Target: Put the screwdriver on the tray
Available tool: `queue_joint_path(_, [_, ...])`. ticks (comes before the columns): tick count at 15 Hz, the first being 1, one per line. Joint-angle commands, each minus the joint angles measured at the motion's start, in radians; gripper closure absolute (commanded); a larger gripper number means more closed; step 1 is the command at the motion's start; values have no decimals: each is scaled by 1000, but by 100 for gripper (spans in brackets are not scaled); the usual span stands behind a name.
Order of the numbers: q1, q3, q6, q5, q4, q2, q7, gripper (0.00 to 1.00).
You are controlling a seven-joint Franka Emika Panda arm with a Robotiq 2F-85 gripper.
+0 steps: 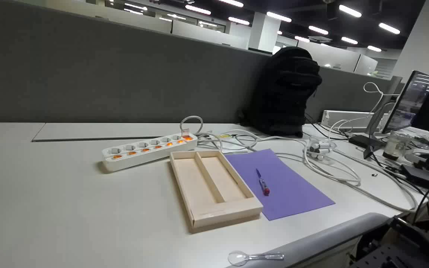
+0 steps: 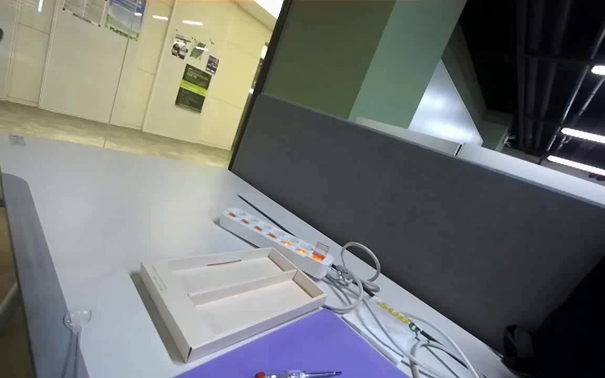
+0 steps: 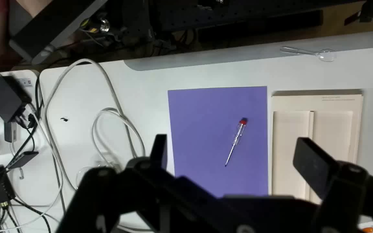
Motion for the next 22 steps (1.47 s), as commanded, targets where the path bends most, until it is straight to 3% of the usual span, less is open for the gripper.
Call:
queue_joint_path(1, [30,-22,-4,-11,3,3,13,0])
queue_joint_path(18, [30,-22,-4,-11,3,2,13,0])
queue_joint_path(22, [32,-37,95,2,-36,42,32,0])
